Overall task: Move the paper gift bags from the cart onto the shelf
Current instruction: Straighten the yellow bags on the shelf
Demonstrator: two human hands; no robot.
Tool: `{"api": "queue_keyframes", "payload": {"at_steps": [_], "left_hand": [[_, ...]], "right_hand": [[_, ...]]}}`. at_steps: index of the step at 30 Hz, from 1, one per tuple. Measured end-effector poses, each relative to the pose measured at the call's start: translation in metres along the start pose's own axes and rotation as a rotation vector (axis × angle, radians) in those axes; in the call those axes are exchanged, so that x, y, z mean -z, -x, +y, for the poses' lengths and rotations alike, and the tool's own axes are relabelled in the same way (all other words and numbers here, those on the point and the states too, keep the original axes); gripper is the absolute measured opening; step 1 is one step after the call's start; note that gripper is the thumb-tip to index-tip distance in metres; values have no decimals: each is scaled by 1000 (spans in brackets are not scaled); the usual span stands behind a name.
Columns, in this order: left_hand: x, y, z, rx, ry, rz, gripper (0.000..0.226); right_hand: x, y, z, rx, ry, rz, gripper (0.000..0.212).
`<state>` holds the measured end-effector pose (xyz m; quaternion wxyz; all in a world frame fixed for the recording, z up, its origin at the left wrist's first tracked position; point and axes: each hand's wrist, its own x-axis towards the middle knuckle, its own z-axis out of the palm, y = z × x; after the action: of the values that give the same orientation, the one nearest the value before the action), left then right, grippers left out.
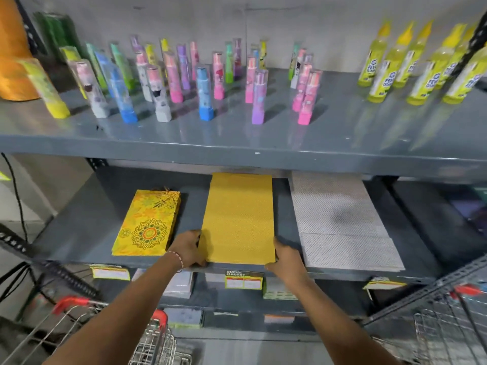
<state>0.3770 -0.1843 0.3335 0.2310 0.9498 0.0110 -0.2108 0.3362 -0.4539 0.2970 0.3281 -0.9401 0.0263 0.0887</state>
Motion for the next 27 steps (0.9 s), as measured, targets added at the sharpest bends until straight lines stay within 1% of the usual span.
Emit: {"api": "queue_keyframes", "payload": {"at_steps": [3, 7, 10, 15, 21, 23, 25, 26, 27], "left_hand": [[0, -6, -1, -19, -6, 5, 77], [0, -13, -3, -12, 47, -1, 74], [-1, -16, -4, -25, 53, 1, 74], [-1, -19, -3, -35, 47, -3, 64], [-6, -21, -6, -40, 32, 6, 72], [-4, -18, -2, -60, 8, 20, 83], [4, -11, -8, -62, 22, 53, 106], [12, -7, -17, -58, 51, 86, 114], [23, -1, -29, -51, 101, 129, 118]], "right_hand": [[0, -5, 0, -17, 49, 7, 76], [4, -4, -1, -24, 45, 20, 65], [6, -4, 1, -26, 48, 18, 69], [6, -6, 4, -20, 54, 21, 63], [4, -7, 6, -40, 71, 26, 57], [4, -3, 4, -66, 58, 22, 69], [1, 7, -5, -75, 93, 49, 85], [-1, 14, -13, -50, 100, 78, 88], [-5, 19, -25, 10, 84, 110, 87]]}}
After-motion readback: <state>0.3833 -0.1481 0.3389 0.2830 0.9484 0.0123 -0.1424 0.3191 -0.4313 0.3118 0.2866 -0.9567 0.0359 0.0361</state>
